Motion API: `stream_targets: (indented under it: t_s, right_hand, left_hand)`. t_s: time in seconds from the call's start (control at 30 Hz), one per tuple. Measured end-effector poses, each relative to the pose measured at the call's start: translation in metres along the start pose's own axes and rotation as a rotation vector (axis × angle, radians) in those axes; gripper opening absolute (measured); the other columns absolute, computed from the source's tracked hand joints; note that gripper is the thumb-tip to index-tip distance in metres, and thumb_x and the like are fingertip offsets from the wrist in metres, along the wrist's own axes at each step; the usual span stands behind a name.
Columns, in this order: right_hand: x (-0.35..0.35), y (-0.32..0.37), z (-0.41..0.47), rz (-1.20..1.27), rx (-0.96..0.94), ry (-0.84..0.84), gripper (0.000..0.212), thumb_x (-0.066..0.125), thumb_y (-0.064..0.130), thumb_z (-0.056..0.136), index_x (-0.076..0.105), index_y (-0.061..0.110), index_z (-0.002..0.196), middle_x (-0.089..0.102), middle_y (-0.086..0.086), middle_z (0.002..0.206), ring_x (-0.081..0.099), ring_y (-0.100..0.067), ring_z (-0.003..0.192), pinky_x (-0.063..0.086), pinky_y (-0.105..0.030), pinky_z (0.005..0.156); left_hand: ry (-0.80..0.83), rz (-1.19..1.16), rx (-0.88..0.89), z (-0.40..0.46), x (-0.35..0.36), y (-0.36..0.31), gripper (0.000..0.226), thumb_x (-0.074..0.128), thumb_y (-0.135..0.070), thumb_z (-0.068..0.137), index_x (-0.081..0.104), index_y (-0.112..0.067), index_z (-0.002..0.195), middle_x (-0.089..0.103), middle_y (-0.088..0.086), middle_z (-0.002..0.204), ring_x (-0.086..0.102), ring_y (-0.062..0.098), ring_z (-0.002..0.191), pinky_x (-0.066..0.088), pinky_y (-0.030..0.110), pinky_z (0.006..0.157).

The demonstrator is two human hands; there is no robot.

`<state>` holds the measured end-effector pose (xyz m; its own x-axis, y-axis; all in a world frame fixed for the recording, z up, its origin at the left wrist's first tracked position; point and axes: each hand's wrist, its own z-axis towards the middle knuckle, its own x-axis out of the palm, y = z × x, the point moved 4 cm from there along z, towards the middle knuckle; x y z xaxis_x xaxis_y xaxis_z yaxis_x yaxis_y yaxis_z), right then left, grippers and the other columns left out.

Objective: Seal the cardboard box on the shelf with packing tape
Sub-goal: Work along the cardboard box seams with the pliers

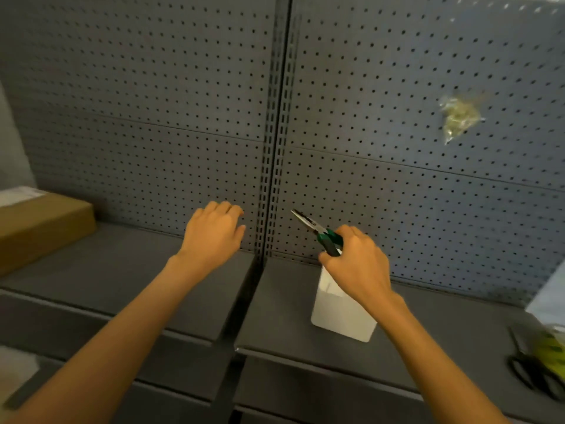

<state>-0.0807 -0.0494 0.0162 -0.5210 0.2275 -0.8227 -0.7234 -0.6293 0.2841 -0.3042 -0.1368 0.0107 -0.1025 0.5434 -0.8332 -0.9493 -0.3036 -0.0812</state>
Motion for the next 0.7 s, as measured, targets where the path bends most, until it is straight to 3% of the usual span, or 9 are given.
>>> stream_targets:
  t_s: [0.13, 0.43, 0.7]
  right_hand:
    - [0.035, 0.075, 0.008, 0.007, -0.100, 0.091, 0.036, 0.060, 0.038, 0.084, 0.054, 0.017, 0.113, 0.057, -0.002, 0.110, 0.054, -0.025, 0.098, 0.040, -0.031, 0.065]
    - [0.115, 0.306, -0.013, 0.163, -0.345, 0.192, 0.039, 0.059, 0.041, 0.085, 0.053, 0.018, 0.116, 0.057, 0.001, 0.109, 0.054, -0.020, 0.095, 0.039, -0.029, 0.064]
    - [0.162, 0.456, -0.052, 0.223, -0.453, 0.288, 0.038, 0.059, 0.044, 0.083, 0.053, 0.019, 0.111, 0.057, -0.001, 0.109, 0.055, -0.024, 0.097, 0.049, -0.036, 0.071]
  left_hand:
    - [0.073, 0.083, -0.098, -0.036, -0.014, 0.084, 0.036, 0.046, -0.032, 0.098, 0.052, -0.013, 0.128, 0.055, 0.007, 0.126, 0.048, 0.027, 0.116, 0.041, 0.040, 0.093]
    - [0.035, 0.233, -0.348, -0.139, -0.110, 0.297, 0.034, 0.051, -0.033, 0.093, 0.057, -0.013, 0.121, 0.058, 0.011, 0.123, 0.050, 0.032, 0.114, 0.041, 0.042, 0.092]
    - [0.025, 0.318, -0.488, -0.235, -0.175, 0.419, 0.032, 0.053, -0.030, 0.093, 0.059, -0.012, 0.119, 0.061, 0.010, 0.119, 0.054, 0.032, 0.109, 0.044, 0.042, 0.087]
